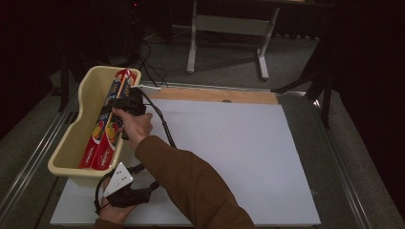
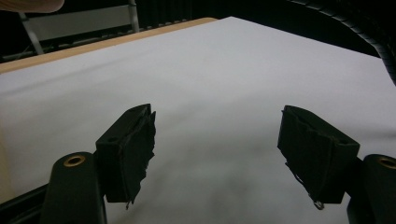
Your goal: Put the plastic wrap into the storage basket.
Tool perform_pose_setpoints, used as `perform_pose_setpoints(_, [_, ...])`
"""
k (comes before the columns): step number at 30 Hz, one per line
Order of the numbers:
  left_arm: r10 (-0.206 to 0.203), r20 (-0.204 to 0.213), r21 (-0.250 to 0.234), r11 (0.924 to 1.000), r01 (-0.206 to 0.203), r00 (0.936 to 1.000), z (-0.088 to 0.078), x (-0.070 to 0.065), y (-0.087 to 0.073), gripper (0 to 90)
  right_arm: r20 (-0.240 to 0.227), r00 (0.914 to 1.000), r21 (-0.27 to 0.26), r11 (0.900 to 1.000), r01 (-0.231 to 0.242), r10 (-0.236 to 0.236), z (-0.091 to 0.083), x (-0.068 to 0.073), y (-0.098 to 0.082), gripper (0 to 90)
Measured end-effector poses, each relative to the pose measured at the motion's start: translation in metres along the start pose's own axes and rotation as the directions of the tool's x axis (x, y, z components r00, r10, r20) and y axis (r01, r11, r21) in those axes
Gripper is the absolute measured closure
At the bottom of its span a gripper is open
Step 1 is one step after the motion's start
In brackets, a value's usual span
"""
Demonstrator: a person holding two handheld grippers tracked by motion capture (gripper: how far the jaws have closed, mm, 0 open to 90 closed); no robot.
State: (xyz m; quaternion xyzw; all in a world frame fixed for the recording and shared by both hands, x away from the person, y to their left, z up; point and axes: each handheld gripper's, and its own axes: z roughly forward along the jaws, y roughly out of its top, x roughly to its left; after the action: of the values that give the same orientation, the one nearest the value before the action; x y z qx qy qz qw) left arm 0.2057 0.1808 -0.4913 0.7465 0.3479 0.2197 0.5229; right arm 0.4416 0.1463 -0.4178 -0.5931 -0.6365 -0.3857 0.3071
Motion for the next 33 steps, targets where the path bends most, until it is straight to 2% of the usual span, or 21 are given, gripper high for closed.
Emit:
perform_pose_setpoints(4, [-0.005,-0.003,-0.003,1.0,0.005,1.0,-0.001,0.001,0.0,27.2,0.034,0.9993,0.004,1.0,-0.016,0.016,0.0,0.002,0.0,37.9])
perform_pose_setpoints(12, [-0.007,-0.007,-0.004,1.0,0.007,0.9999,-0.002,0.002,0.0,27.5,0.069,0.9976,0.034,0.999,-0.007,0.005,0.0,0.005,0.002,34.4])
perform_pose_setpoints(17, [-0.01,-0.01,-0.006,0.9999,0.01,0.9999,-0.002,0.002,0.0,27.5,0.077,0.9971,0.053,0.999,-0.007,0.003,-0.002,0.006,0.003,31.3])
perform_pose_setpoints(21, [-0.006,-0.009,-0.004,1.0,0.006,0.9999,-0.002,0.002,0.0,27.5,0.047,0.9984,0.057,0.998,-0.033,0.03,-0.004,0.004,0.003,31.3])
perform_pose_setpoints(25, [-0.005,-0.011,-0.003,1.0,0.005,0.9999,-0.002,0.002,0.0,27.5,0.065,0.9979,0.062,0.998,0.003,-0.007,-0.007,0.005,0.0,32.7])
perform_pose_setpoints(28, [-0.003,-0.012,-0.004,1.0,0.003,0.9999,-0.002,0.002,0.0,27.5,0.077,0.9957,0.049,0.998,0.048,-0.051,-0.011,0.009,-0.001,33.7])
perform_pose_setpoints(30, [-0.002,-0.013,-0.003,1.0,0.002,0.9999,-0.002,0.002,0.0,27.5,0.069,0.9947,0.052,0.996,0.073,-0.076,-0.015,0.01,-0.002,34.7])
perform_pose_setpoints(31, [-0.001,-0.013,-0.003,1.0,0.001,0.9999,-0.002,0.002,0.0,27.5,0.067,0.9932,0.06,0.994,0.092,-0.096,-0.016,0.011,-0.002,35.1])
perform_pose_setpoints(33, [0.0,-0.015,0.0,1.0,0.0,0.9999,-0.002,0.002,0.0,27.5,0.096,0.9824,0.063,0.986,0.155,-0.16,-0.019,0.013,-0.004,36.3])
